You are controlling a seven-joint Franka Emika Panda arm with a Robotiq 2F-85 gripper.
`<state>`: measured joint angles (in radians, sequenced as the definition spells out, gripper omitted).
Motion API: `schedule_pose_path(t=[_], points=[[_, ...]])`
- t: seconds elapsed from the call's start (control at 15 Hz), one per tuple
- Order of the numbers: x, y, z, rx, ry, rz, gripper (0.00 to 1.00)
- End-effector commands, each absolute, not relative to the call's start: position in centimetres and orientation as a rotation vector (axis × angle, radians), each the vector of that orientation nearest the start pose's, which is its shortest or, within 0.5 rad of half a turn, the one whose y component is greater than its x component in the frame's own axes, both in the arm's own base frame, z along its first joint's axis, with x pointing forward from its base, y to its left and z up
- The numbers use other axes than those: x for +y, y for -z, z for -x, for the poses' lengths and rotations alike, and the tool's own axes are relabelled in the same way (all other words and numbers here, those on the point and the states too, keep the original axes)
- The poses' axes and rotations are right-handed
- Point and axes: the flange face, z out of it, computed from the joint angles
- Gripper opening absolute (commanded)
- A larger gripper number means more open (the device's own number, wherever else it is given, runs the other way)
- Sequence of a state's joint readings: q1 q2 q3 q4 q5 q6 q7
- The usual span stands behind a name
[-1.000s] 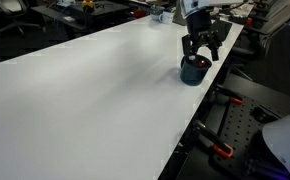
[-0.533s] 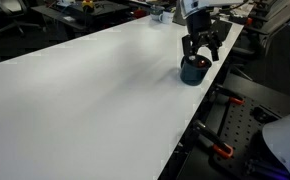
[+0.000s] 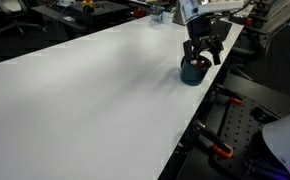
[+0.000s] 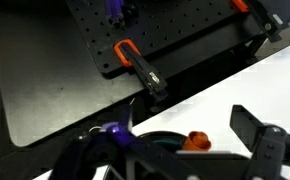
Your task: Remove the marker from the mug and put it on the table
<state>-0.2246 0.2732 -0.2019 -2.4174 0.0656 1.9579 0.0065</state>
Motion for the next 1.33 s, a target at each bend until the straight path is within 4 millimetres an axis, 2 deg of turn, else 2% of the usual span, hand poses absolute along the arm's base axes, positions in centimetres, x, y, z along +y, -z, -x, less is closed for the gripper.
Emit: schedule_pose_path(t=[0.0, 0.07, 0.13, 0.2, 0.27, 0.4, 0.53, 0.6, 0.73, 0.8, 0.87, 0.93, 1.0, 1.07, 1.27], points=[[-16.81, -16.85, -36.47, 0.689, -1.049, 2.723, 1.00], [-16.83, -16.83, -36.46, 0.690, -1.049, 2.723, 1.00], [-16.83, -16.84, -36.47, 0.702, -1.054, 2.720, 0.76], [-16.80, -16.85, -36.46, 0.694, -1.051, 2.723, 0.77], [-16.80, -16.85, -36.45, 0.695, -1.050, 2.724, 0.66], [-16.85, -16.87, -36.41, 0.695, -1.049, 2.722, 0.59], [-16.87, -16.86, -36.37, 0.696, -1.051, 2.722, 0.70], [-16.88, -16.84, -36.34, 0.694, -1.051, 2.721, 0.71], [-16.92, -16.84, -36.29, 0.696, -1.049, 2.723, 0.62], [-16.94, -16.87, -36.28, 0.695, -1.051, 2.721, 0.44], [-16.91, -16.89, -36.28, 0.690, -1.059, 2.721, 0.49], [-16.87, -16.93, -36.27, 0.676, -1.053, 2.727, 0.79], [-16.84, -16.77, -36.42, 0.688, -1.052, 2.723, 0.50], [-16.84, -16.77, -36.42, 0.688, -1.052, 2.723, 0.53], [-16.84, -16.77, -36.42, 0.688, -1.053, 2.724, 0.72]])
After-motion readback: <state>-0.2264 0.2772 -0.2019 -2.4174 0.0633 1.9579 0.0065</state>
